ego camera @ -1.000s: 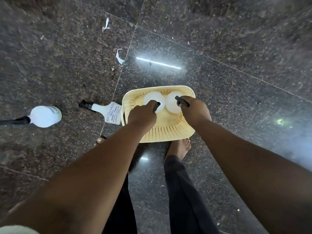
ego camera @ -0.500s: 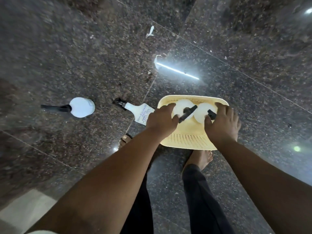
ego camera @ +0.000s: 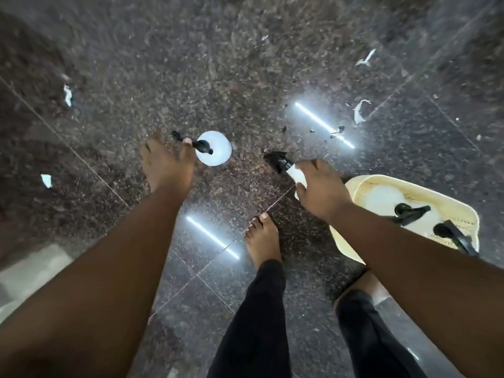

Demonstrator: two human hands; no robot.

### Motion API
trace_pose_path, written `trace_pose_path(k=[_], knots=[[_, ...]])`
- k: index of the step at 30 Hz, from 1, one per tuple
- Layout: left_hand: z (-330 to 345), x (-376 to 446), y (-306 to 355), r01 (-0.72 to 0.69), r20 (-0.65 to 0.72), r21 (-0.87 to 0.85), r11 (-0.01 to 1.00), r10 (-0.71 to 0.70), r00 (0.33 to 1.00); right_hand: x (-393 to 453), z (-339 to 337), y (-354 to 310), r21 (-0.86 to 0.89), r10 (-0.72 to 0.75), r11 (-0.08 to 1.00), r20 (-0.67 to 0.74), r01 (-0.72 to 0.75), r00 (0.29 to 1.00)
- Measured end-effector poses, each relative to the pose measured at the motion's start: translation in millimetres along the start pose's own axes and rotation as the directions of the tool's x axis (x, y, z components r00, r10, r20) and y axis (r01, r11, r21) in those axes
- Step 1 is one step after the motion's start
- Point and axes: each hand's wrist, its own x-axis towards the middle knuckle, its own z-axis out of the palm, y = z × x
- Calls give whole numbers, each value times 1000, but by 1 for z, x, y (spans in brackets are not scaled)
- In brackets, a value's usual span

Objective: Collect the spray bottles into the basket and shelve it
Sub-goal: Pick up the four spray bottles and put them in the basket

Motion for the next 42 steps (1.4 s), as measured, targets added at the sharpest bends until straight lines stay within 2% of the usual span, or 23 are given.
trace_pose_path(k=[2,3,4,5,6,7,8,10,11,12,13,14,17,19,21,23,24,25,27,30,34,38,42], knots=[[6,3,-3,190,149,-185,964,-164,975,31,7,-20,-34,56,998,77,-54,995],[26,-11,-2,199,266,-142,970,-156,951,47,11,-29,-52,89,995,109,-83,990],[32,-21,-5,191,277,98,977,-211,938,62,16,-36,-63,124,991,137,-116,983],[57,-39,-12,154,295,238,959,-223,929,77,21,-42,-70,150,988,153,-141,977],[89,-63,-14,143,339,221,965,-213,916,90,24,-46,-74,163,985,160,-153,973],[117,-80,-20,258,370,175,950,-306,877,102,31,-50,-75,158,986,165,-148,974],[135,-88,-27,302,378,164,939,-343,860,113,37,-52,-69,149,988,170,-139,974],[139,-87,-39,209,303,256,944,-283,910,128,48,-53,-71,162,986,169,-152,972],[145,-101,-39,263,307,244,933,-331,892,132,52,-51,-101,192,979,156,-178,969],[144,-105,-39,211,397,251,945,-299,868,133,55,-49,-149,223,968,141,-202,965],[146,-125,-40,60,490,302,951,-209,846,132,57,-46,-204,233,957,129,-204,964],[148,-152,-38,7,552,323,946,-195,811,129,58,-44,-249,233,949,132,-195,964],[144,-162,-26,-74,605,424,903,-221,765,104,53,-42,-289,227,944,210,-161,951],[138,-168,-16,-97,578,441,892,-200,791,71,42,-42,-240,208,959,225,-153,952],[129,-177,-10,-33,526,358,933,-172,833,23,30,-38,-183,149,977,197,-113,969],[108,-176,6,162,504,136,977,-209,838,-41,14,-18,-104,128,988,151,-113,980],[91,-176,14,213,488,18,977,-194,851,-74,6,-5,-41,140,990,133,-135,981],[66,-184,22,248,495,-126,961,-155,855,-108,-3,10,19,128,991,105,-131,986],[13,-210,42,391,496,-455,800,-136,857,-171,-19,34,111,64,991,72,-71,995],[-21,-270,81,463,622,-507,727,-63,780,-254,-48,64,317,121,941,19,-121,993],[-2,-331,105,589,662,-485,647,-169,730,-315,-65,89,411,237,890,-51,-196,970],[26,-367,134,596,681,-443,670,-181,709,-330,-67,118,468,325,854,-137,-228,936],[63,-371,150,621,666,-446,644,-225,711,-316,-54,151,541,375,782,-13,-309,927]])
